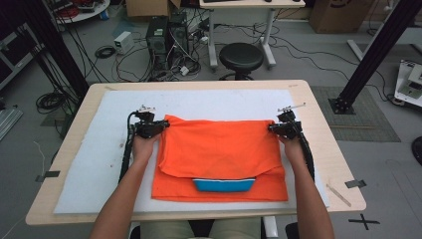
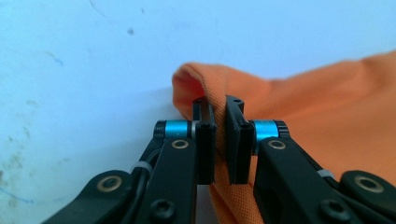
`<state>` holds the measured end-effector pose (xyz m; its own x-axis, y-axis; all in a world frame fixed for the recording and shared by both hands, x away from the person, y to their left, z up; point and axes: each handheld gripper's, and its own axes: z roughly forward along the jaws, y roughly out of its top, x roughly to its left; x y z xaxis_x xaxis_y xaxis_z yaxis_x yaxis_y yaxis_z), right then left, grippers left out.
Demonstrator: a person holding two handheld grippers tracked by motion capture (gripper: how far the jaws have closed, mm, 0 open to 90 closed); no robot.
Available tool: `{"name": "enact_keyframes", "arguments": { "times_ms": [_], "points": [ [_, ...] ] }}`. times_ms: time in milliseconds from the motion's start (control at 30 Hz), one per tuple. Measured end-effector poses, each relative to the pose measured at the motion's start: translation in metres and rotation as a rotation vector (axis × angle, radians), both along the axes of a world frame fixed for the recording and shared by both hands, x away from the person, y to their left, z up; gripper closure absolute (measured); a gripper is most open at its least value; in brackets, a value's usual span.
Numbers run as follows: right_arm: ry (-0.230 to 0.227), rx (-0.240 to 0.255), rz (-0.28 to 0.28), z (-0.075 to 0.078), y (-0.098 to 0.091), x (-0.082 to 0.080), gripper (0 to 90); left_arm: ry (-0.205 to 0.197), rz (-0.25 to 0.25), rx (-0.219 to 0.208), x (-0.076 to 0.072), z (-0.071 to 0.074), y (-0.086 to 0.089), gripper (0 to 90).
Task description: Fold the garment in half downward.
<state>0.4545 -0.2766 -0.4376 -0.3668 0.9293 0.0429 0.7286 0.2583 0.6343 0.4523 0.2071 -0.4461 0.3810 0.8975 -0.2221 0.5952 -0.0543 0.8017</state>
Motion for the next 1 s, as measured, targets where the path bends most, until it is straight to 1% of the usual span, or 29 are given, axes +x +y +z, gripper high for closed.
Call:
{"name": "enact_keyframes", "arguments": {
  "times_ms": [67,133,167,233,333,367,400,433,467,500,533,567,600,633,700,733,767,800,833,867,900,933,967,1000],
  "points": [
    [-0.04,-0.012,-0.013,0.002,0.002,0.005,85.3,-0.034,0.019,-0.017,0.002,0.002,0.0,83.7],
    [-0.074,-0.012,-0.033,0.005,0.002,0.009,85.3,-0.019,0.033,-0.036,0.007,0.003,0.001,83.7],
    [-0.094,0.0,-0.052,0.009,0.001,0.012,85.3,-0.022,0.039,-0.046,0.008,0.003,0.001,83.6],
    [-0.118,0.021,-0.061,0.014,0.001,0.016,85.3,-0.035,0.067,-0.072,0.012,0.005,0.001,83.6],
    [-0.108,0.033,-0.074,0.018,0.001,0.027,85.2,-0.042,0.081,-0.056,0.017,0.005,0.001,83.6],
    [-0.111,0.045,-0.087,0.017,0.002,0.029,85.0,-0.043,0.082,-0.047,0.019,0.004,0.001,83.5],
    [-0.104,0.057,-0.094,0.015,0.002,0.031,84.5,-0.043,0.085,-0.049,0.019,0.003,0.001,83.4],
    [-0.102,0.054,-0.099,0.014,0.003,0.032,82.6,-0.034,0.086,-0.054,0.02,0.001,0.002,82.3],
    [-0.092,0.065,-0.105,0.011,0.003,0.032,76.6,-0.012,0.105,-0.063,0.021,-0.002,0.003,76.2],
    [-0.076,0.074,-0.118,0.008,0.002,0.032,67.2,0.0,0.107,-0.069,0.021,-0.003,0.005,66.1],
    [-0.073,0.07,-0.125,0.008,0.001,0.032,60.8,0.014,0.105,-0.063,0.02,-0.003,0.008,60.8],
    [-0.068,0.074,-0.126,0.008,-0.001,0.029,58.0,0.013,0.104,-0.056,0.019,-0.003,0.009,55.9],
    [-0.062,0.072,-0.12,0.008,-0.002,0.027,54.5,0.014,0.1,-0.052,0.017,-0.003,0.01,52.7],
    [-0.057,0.065,-0.124,0.009,-0.002,0.025,51.6,0.016,0.089,-0.067,0.015,-0.003,0.013,50.8],
    [-0.006,0.045,-0.115,0.007,-0.002,0.021,47.4,0.036,0.078,-0.066,0.01,-0.004,0.016,47.4],
    [0.026,0.024,-0.111,0.005,-0.001,0.019,46.6,0.047,0.072,-0.065,0.008,-0.006,0.016,45.8],
    [0.045,0.008,-0.107,0.002,0.0,0.017,46.6,0.051,0.064,-0.061,0.006,-0.007,0.016,45.5],
    [0.055,-0.002,-0.105,0.0,0.001,0.016,46.6,0.062,0.05,-0.055,0.004,-0.01,0.015,45.5],
    [0.065,0.006,-0.109,-0.003,0.002,0.014,45.6,0.063,0.041,-0.055,0.002,-0.011,0.014,45.5],
    [0.055,0.008,-0.114,-0.003,0.002,0.013,46.8,0.071,0.03,-0.05,0.001,-0.013,0.013,46.1],
    [0.052,-0.001,-0.108,-0.003,0.002,0.012,50.7,0.075,0.021,-0.039,0.0,-0.013,0.012,46.4],
    [0.052,-0.003,-0.104,-0.003,0.004,0.012,62.5,0.072,0.012,-0.024,-0.001,-0.012,0.009,48.1],
    [0.064,0.022,-0.078,-0.002,0.004,0.012,78.8,0.074,0.003,0.003,-0.003,-0.012,0.006,56.2],
    [0.071,0.047,-0.051,-0.002,0.005,0.012,82.3,0.056,0.001,0.064,-0.007,-0.012,-0.001,68.8]
  ]
}}
